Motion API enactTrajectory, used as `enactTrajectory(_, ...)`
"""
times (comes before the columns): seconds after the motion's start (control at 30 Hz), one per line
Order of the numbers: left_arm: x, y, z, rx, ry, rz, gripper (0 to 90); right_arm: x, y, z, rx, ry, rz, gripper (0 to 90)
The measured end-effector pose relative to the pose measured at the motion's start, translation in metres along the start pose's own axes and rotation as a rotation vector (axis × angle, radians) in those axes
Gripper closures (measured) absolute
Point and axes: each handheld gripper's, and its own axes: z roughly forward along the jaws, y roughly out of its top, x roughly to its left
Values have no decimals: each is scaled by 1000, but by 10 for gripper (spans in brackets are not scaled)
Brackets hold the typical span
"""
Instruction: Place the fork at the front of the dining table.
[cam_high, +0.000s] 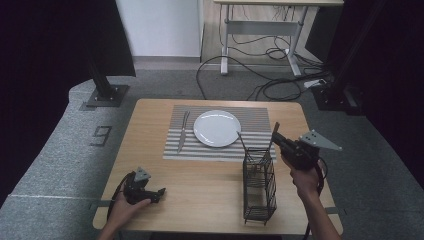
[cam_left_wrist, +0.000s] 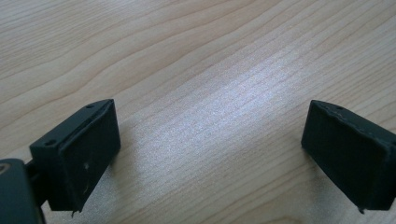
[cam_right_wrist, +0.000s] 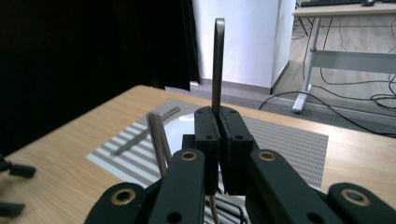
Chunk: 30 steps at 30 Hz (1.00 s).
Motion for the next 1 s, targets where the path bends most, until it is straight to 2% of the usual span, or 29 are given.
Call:
enactTrajectory(0.2, 0, 0, 0, 1, -1, 0, 40, -2, 17, -8, -41, -14, 4, 866)
enactTrajectory(0.43, 0, 0, 0, 3, -1, 0, 39, -11, 30, -9, -61, -40, 16, 866)
enactTrajectory(0.7, 0, 1, 1, 3, 0, -1, 36, -22, 38, 0, -74, -57, 52, 866)
enactTrajectory(1.0, 0, 1, 1, 5, -1, -2, 32, -25, 45, 12, -67, -69, 20, 866)
